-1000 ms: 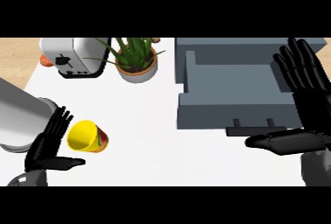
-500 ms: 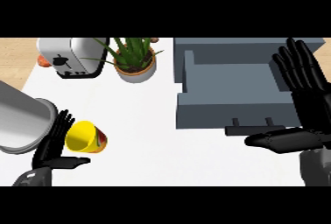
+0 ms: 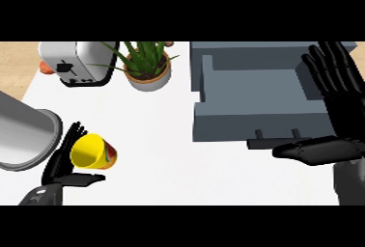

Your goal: Pick up the cup, place it into the drawer and close the drawer

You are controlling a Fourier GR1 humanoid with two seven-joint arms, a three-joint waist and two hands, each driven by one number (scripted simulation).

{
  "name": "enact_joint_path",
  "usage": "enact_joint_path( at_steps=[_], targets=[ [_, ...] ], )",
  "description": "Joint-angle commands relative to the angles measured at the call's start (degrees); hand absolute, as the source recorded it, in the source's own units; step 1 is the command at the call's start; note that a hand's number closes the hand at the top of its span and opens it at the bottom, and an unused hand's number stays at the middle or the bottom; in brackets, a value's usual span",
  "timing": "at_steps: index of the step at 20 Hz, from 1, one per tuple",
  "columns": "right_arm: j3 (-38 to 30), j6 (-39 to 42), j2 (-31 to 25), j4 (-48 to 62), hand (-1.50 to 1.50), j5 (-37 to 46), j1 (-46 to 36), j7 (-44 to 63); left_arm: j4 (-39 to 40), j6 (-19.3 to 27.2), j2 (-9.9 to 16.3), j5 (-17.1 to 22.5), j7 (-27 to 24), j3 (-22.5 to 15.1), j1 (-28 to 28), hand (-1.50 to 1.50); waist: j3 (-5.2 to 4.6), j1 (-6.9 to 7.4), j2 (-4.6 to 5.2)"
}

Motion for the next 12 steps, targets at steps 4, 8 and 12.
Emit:
enact_joint_path(
  at_steps=[4, 8, 12],
  targets=[
    [-4.0, 2.8, -3.3, -0.4, -1.5, -3.9, 0.8, 0.6, 2.0, -3.3, -2.2, 0.1, -5.3, 0.3, -2.5, -1.5, 0.01, -0.49, 0.03],
    [0.0, 0.0, -0.6, 0.6, -1.5, 1.1, -0.1, 0.0, 2.4, -6.1, -3.0, 0.0, -4.1, -0.2, -4.0, -1.5, 0.01, -0.07, 0.04],
    [-0.7, 0.2, -1.1, 2.6, -1.5, 1.0, -1.1, -0.3, 0.8, -14.1, -3.2, 0.3, -4.9, -1.1, -4.3, 1.5, -0.07, 0.05, 0.25]
  ],
)
